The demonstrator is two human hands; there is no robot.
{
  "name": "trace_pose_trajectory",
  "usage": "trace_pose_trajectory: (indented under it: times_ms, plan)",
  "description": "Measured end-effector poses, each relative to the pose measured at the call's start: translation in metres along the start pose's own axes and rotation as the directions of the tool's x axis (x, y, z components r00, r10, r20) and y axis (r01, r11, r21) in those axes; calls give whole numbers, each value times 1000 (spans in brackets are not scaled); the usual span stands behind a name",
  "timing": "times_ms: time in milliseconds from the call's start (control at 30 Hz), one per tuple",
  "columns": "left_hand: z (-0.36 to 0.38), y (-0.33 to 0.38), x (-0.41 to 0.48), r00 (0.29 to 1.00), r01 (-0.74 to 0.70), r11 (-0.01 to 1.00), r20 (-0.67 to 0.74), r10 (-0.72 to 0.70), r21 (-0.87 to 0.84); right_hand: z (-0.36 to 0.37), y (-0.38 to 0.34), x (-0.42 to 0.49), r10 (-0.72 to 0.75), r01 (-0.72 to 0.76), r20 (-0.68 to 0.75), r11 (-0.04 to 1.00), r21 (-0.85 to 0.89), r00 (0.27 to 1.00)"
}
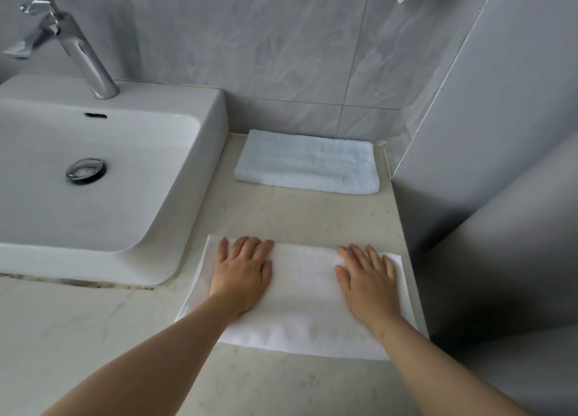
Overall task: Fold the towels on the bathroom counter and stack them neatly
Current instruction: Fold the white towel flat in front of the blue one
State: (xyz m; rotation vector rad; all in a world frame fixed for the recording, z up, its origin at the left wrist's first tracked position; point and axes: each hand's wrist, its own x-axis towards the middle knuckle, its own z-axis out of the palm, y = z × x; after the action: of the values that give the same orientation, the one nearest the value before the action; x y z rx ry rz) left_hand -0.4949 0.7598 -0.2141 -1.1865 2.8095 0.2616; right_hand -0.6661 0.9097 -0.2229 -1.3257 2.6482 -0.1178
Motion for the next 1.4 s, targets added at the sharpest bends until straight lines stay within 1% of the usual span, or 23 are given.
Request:
trace_pose_trajectory:
  times_ms: [67,133,233,333,433,500,533,567,633,667,733,767,800,867,933,1000,1033,1100,1167,1200,1267,1333,1400]
  plan:
    - [-1,7,0,999,43,999,-2,-43,11,-5,-5,-1,18,-18,25,1000,-21,1000]
    - [2,12,-3,997,73,997,11,-72,-41,-6,-13,-7,-4,4,28,1000,-9,1000]
    - [10,10,-14,998,27,999,50,-25,-37,-2,-18,-23,-68,64,86,997,51,994]
    - [12,-3,-20,999,18,1000,48,-18,-3,-1,-7,-29,-42,42,86,999,-5,995]
    - [6,-10,-32,997,68,997,-28,-69,-20,-3,-2,-33,36,-33,34,996,-78,999]
    - [7,1,-41,993,45,997,-106,-51,-59,-3,-19,-40,69,-71,-43,995,-71,997]
    - [7,11,-46,988,1,999,-154,-9,-54,-1,-33,-46,44,-46,-62,998,-33,997]
    - [11,21,-52,988,-34,998,-152,27,-45,4,-45,-52,-13,14,-42,1000,7,999]
    - [24,32,-61,996,-46,998,-82,43,-36,18,-59,-65,-121,122,-37,992,32,992]
    - [28,31,-64,998,-46,999,-46,45,-15,23,-58,-72,-136,136,-15,990,36,991]
    - [25,25,-69,1000,13,1000,-15,-13,-18,28,-45,-79,-116,116,-24,993,16,993]
    - [29,19,-71,1000,13,1000,-1,-13,-7,30,-37,-81,-93,93,-37,996,-7,995]
    - [31,12,-73,999,-3,1000,-46,3,2,30,-30,-84,-74,73,-41,997,-23,996]
    - [29,4,-77,999,38,999,-36,-39,-28,27,-22,-88,-17,17,-4,1000,0,1000]
    - [22,-1,-82,994,113,993,5,-113,-22,23,-17,-94,48,-48,3,999,18,999]
    - [23,-13,-87,986,163,987,-30,-163,-1,21,-8,-100,92,-92,1,995,22,996]
    - [25,-19,-90,978,207,978,-14,-207,-22,20,-4,-102,120,-120,3,993,15,993]
    - [20,-26,-94,939,343,935,43,-340,-88,20,1,-101,196,-195,-41,981,19,980]
    - [11,-26,-94,899,434,884,23,-437,-173,18,1,-99,295,-287,-124,954,84,947]
    - [7,-25,-92,880,463,858,2,-475,-222,15,-1,-97,337,-327,-139,941,90,931]
    - [0,-26,-85,842,517,790,29,-538,-329,9,-2,-89,423,-401,-104,898,180,900]
    - [-8,-28,-76,806,567,694,124,-579,-445,-1,-2,-83,522,-479,-64,819,316,851]
    - [-15,-36,-66,768,608,577,218,-602,-545,-11,-1,-76,565,-509,-25,760,404,825]
